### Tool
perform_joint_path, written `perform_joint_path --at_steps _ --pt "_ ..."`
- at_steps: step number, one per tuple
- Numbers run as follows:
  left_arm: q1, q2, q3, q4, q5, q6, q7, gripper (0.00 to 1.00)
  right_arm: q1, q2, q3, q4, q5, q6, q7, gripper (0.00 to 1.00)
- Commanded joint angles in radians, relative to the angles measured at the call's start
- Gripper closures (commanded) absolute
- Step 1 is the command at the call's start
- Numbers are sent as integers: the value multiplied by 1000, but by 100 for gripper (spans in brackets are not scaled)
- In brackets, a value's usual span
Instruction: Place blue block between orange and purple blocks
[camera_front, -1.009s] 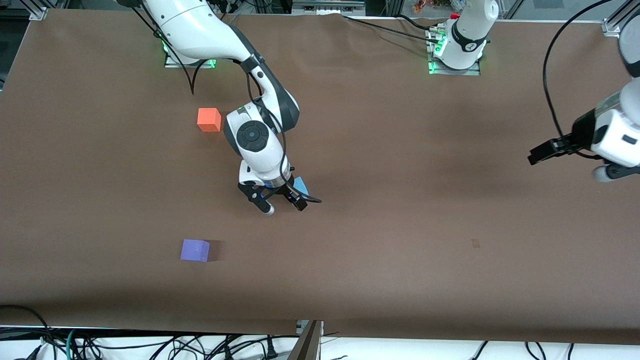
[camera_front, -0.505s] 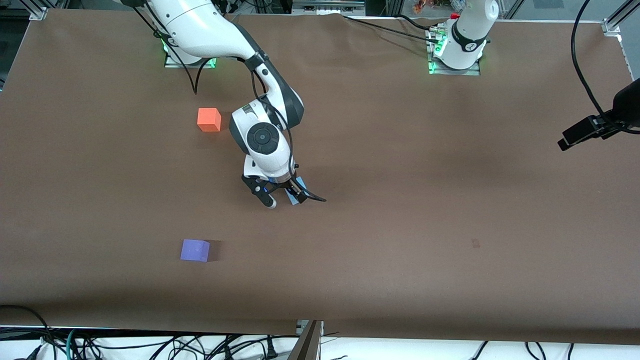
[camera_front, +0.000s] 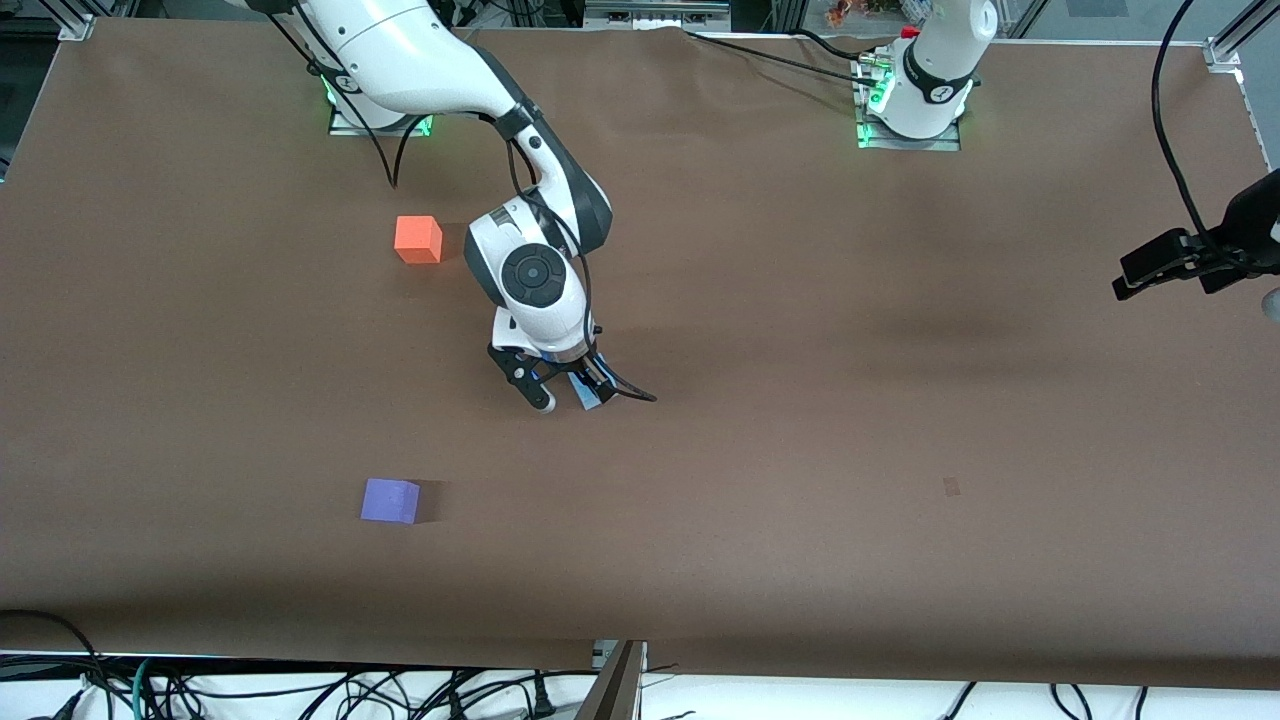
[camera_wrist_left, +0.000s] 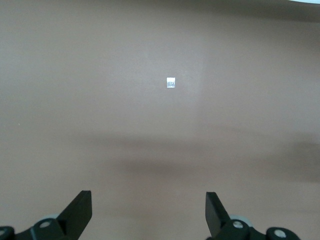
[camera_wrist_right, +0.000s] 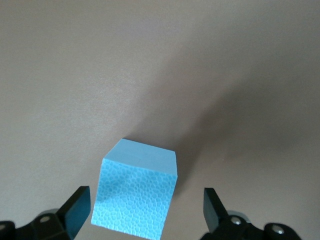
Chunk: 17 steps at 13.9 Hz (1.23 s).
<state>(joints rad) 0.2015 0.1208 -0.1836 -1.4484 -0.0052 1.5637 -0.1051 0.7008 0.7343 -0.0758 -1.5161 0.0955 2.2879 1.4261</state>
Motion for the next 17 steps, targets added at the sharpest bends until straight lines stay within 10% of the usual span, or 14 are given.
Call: perform_joint_path --at_steps 1,11,17 --pt "6 5 -8 36 5 -19 33 0 12 19 -10 25 -16 -12 31 0" --pt "0 -7 -7 27 -9 -21 44 0 12 45 -10 27 -14 27 106 0" --pt "-157 -165 95 -162 -2 7 31 0 22 57 -10 27 -16 36 106 0"
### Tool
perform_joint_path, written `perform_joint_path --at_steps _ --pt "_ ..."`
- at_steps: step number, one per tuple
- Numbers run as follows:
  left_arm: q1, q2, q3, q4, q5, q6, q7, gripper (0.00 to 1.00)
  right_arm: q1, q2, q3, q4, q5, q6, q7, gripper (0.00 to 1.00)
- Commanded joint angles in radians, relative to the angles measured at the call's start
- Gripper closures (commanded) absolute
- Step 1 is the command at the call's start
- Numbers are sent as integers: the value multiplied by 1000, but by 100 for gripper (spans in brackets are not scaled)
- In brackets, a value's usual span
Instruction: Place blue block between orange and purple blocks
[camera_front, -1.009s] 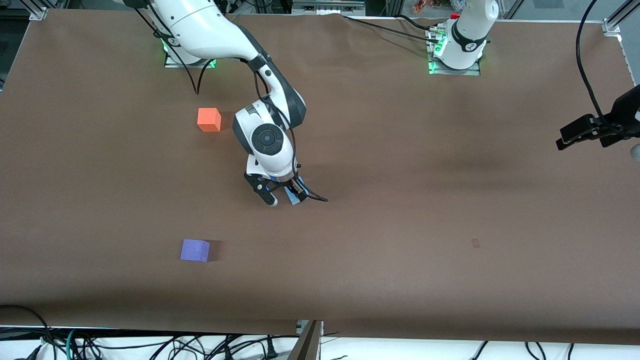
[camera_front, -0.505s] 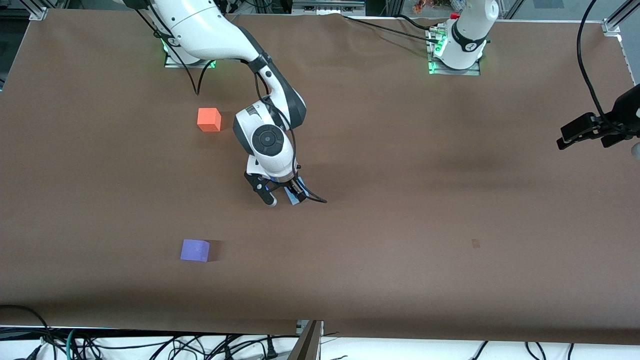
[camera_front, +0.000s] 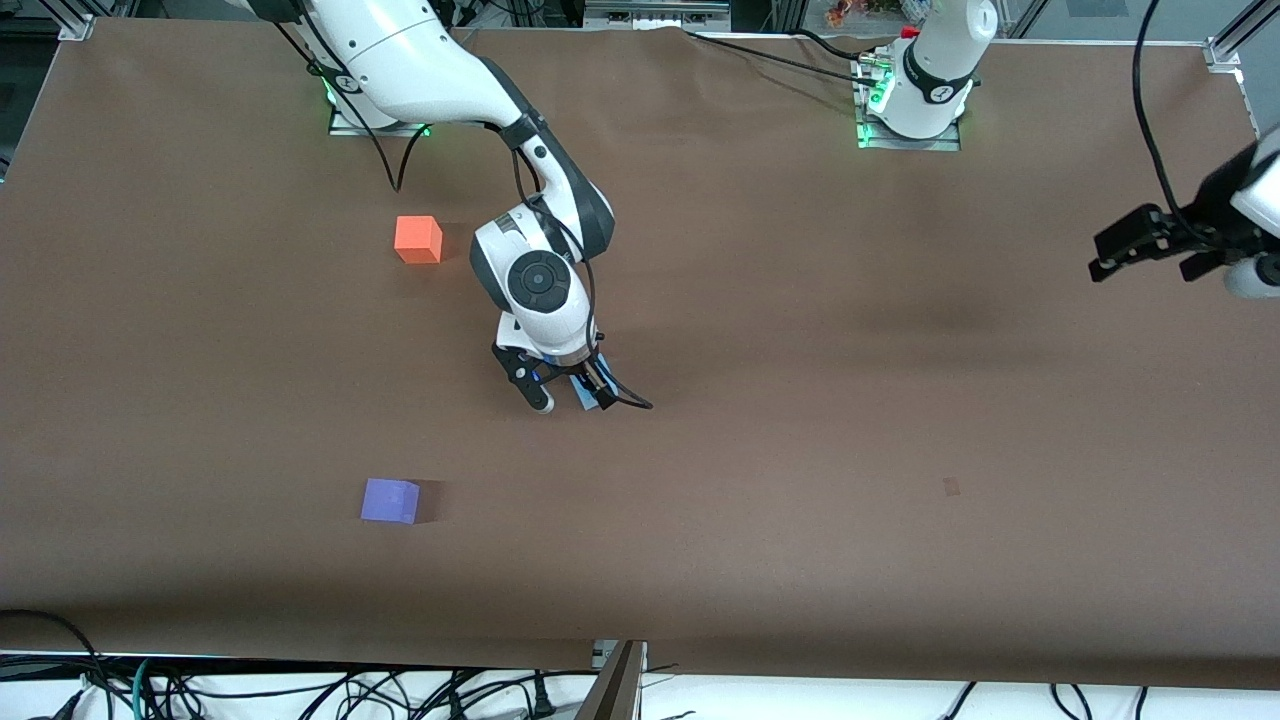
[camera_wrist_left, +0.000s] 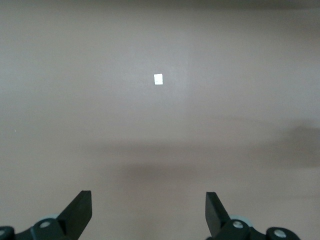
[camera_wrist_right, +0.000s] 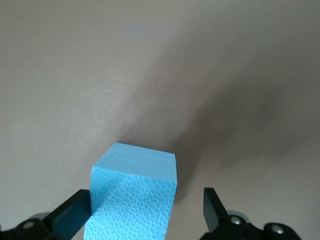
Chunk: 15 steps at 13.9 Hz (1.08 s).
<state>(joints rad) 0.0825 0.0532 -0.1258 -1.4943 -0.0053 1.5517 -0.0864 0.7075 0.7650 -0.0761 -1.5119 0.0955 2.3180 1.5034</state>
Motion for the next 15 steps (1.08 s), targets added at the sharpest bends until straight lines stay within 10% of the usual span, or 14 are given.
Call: perform_joint_path --at_steps 1,15 --pt "-38 -86 35 -103 -1 15 13 0 16 31 -10 22 -16 9 29 0" --pt "-24 -59 37 -72 -1 -5 13 0 21 48 -14 96 -28 -14 29 0"
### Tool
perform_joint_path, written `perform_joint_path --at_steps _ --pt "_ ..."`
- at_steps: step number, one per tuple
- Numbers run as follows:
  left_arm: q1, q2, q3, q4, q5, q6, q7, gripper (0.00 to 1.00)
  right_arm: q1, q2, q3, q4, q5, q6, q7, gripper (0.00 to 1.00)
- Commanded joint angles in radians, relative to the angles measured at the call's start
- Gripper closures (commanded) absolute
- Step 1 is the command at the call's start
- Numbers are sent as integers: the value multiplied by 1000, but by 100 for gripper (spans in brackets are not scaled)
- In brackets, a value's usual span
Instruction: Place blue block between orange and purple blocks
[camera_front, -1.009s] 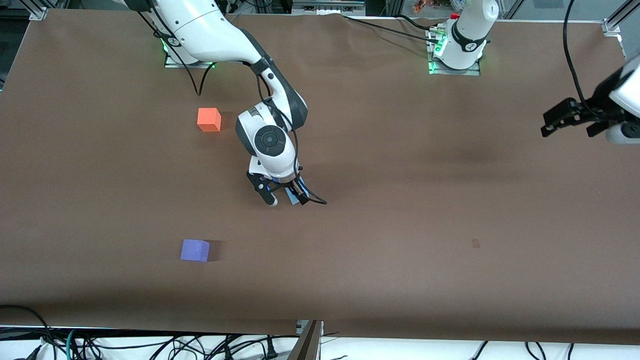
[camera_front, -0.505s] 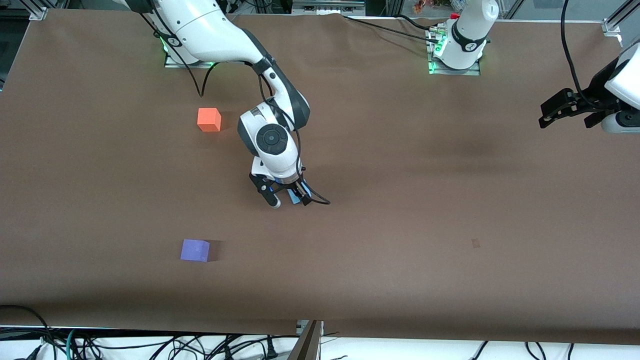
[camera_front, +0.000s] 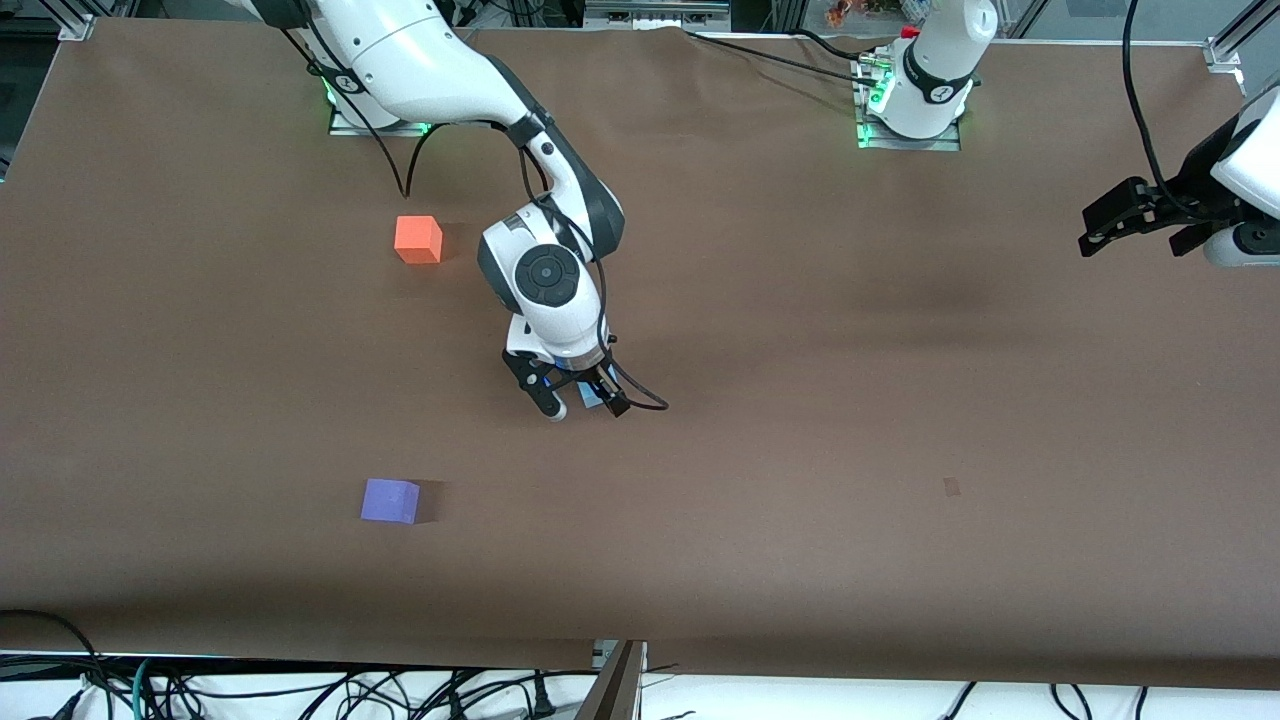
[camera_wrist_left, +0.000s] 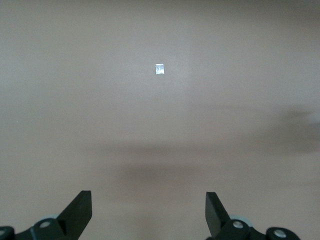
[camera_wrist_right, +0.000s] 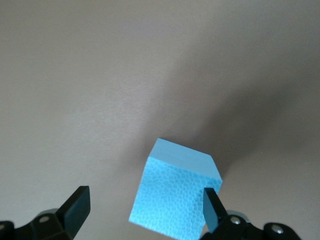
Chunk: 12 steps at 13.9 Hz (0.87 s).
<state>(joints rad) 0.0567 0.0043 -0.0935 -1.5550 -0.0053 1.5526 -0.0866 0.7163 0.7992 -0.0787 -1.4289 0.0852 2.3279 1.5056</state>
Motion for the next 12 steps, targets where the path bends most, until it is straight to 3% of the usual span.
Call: perform_joint_path --at_steps 1,12 --pt "2 -10 5 -10 -1 -20 15 0 11 14 -12 13 -18 -53 27 0" --pt "-1 -9 -6 -7 8 -45 22 0 11 1 -33 27 -19 -65 19 0"
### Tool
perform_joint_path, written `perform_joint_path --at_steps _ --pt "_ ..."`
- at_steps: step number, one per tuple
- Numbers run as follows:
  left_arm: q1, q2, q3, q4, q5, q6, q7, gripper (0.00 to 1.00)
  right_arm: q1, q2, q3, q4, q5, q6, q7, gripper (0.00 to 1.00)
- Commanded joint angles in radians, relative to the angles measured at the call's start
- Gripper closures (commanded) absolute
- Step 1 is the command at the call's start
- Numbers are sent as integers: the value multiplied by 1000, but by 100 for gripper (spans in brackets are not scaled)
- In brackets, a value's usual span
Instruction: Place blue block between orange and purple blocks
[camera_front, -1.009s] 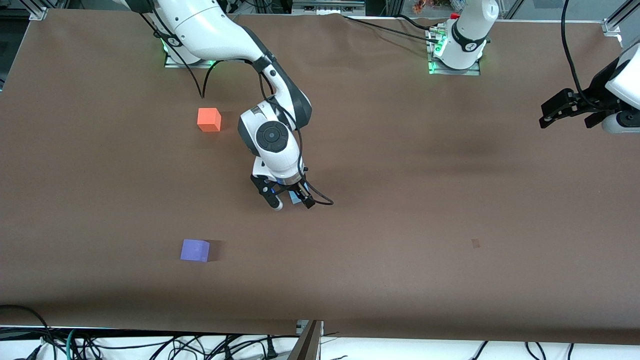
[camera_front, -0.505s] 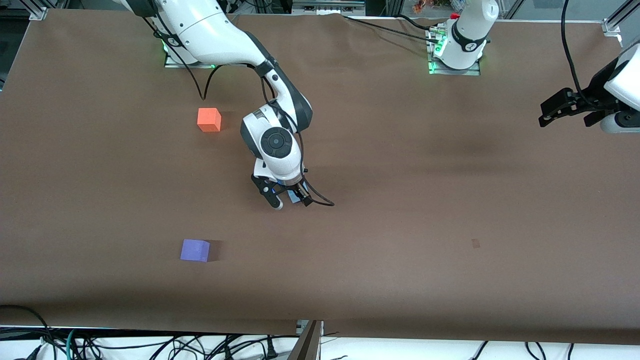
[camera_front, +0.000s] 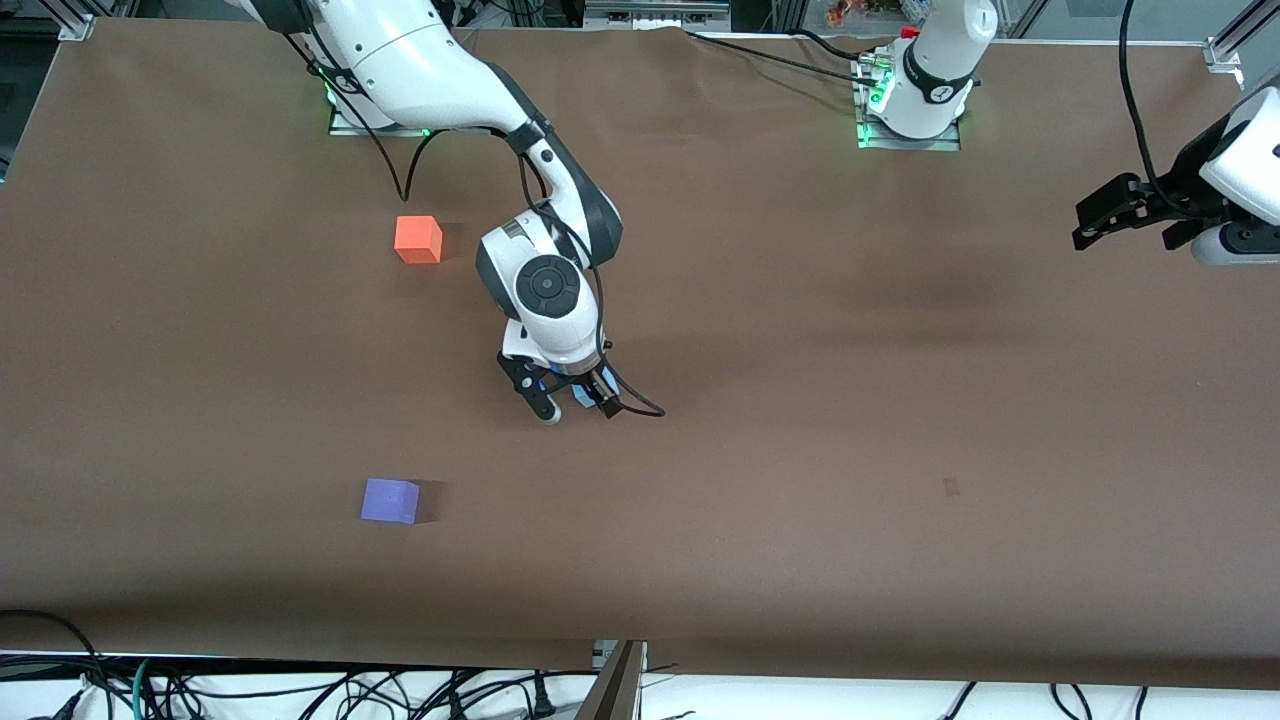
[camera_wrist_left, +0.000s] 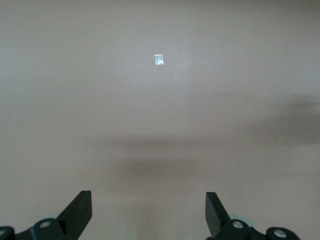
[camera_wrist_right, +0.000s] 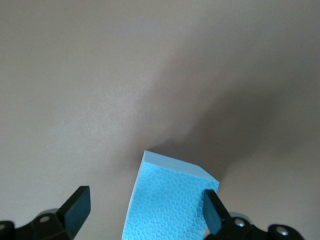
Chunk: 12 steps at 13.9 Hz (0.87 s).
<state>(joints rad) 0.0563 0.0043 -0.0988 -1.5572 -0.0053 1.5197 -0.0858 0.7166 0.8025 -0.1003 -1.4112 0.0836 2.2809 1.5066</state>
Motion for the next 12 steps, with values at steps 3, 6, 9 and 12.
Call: perform_joint_path --at_steps 3,6,9,12 --pt "1 -9 2 -6 7 -13 21 0 12 -2 -15 11 -19 -46 18 0" --pt "1 -9 4 -6 7 -13 21 0 14 -2 -13 11 -19 -52 21 0" --pt "1 -9 2 -4 7 -13 21 0 14 -3 -16 15 -18 -73 17 0" --pt "4 -6 8 -4 7 -12 24 0 6 -2 -13 138 -27 -175 12 0"
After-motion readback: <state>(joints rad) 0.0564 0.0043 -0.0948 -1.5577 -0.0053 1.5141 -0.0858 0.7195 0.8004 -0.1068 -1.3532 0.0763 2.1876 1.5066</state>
